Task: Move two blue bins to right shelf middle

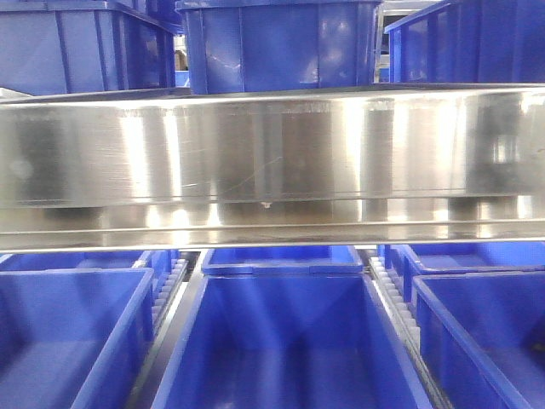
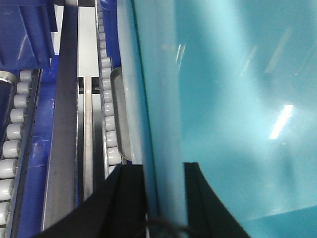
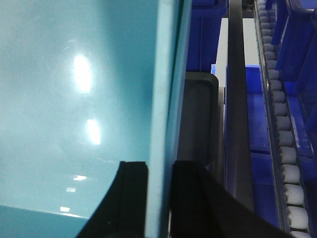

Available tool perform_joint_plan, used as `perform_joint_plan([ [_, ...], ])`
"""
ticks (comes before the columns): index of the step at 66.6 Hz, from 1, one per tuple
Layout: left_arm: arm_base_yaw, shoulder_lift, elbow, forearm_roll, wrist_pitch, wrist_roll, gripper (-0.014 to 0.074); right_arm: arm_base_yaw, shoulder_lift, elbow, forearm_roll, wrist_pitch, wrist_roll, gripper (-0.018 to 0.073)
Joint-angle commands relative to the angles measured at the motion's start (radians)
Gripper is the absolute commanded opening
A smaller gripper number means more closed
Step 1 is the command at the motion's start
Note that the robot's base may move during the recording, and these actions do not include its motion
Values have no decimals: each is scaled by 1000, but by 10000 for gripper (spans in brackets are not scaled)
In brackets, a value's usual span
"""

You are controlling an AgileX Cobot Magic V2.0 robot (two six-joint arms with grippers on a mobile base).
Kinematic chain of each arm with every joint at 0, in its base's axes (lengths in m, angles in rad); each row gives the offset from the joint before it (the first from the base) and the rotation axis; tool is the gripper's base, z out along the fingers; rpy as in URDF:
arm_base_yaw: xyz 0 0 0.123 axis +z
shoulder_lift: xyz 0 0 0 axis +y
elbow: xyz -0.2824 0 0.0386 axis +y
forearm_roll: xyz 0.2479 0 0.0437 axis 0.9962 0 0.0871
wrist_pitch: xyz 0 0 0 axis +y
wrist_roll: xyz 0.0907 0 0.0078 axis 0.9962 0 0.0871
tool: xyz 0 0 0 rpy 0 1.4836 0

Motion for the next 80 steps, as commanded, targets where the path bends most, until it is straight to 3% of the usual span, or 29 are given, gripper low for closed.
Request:
perform_joint_plan([
  [1, -7, -14, -14, -17, -103, 11, -111, 4, -21, -21, 46, -96, -16, -167],
  [28, -7, -14, -14, -17, -156, 11, -111, 4, -21, -21, 46, -96, -16, -167],
  [80, -7, -14, -14, -17, -156, 11, -111, 4, -21, -21, 46, -98, -16, -167],
])
